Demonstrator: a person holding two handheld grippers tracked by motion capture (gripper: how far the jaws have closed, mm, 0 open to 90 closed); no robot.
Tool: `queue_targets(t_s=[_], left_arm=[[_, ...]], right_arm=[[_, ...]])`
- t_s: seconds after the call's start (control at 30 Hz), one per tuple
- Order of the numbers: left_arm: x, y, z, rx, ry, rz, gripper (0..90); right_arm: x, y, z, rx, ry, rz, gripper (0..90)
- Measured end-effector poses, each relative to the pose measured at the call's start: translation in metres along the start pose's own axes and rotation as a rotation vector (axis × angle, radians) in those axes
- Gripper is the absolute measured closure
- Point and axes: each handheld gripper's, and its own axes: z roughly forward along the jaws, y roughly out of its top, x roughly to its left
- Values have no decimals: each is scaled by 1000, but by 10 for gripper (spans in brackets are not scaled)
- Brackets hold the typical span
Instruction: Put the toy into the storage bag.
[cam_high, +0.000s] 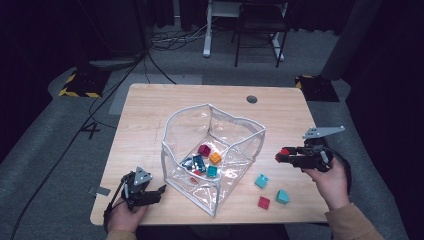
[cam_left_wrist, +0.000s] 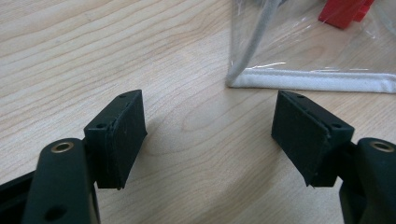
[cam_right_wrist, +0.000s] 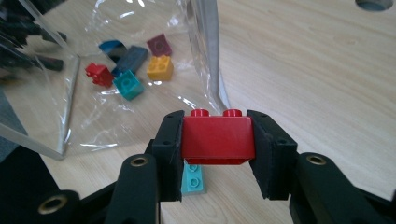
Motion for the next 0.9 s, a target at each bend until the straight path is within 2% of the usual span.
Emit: queue_targets(t_s=[0.1,0.17,0.33,0.47,0.57,0.73,0.9], left_arm=[[0,0,0,-4,2,0,263],[0,0,0,-2,5,1,263],[0,0,0,-2,2,-1,263],[0,0,0,-2,3,1,263],[0,0,1,-3,3,-1,263],[0,0,1,-3,3,0,263],[0,0,0,-1,2,1,263]], right_arm=[[1,11,-13,-11,8,-12,587],[2,13,-16,-13,9,-13,587],[4,30,-35,-48,22,-27,587],[5,41,-43,-55,39,-29,587],[8,47,-45,-59,41,-36,587],[23,71,-45,-76,47,-88,587],[31,85,-43,-77,56,-108,587]])
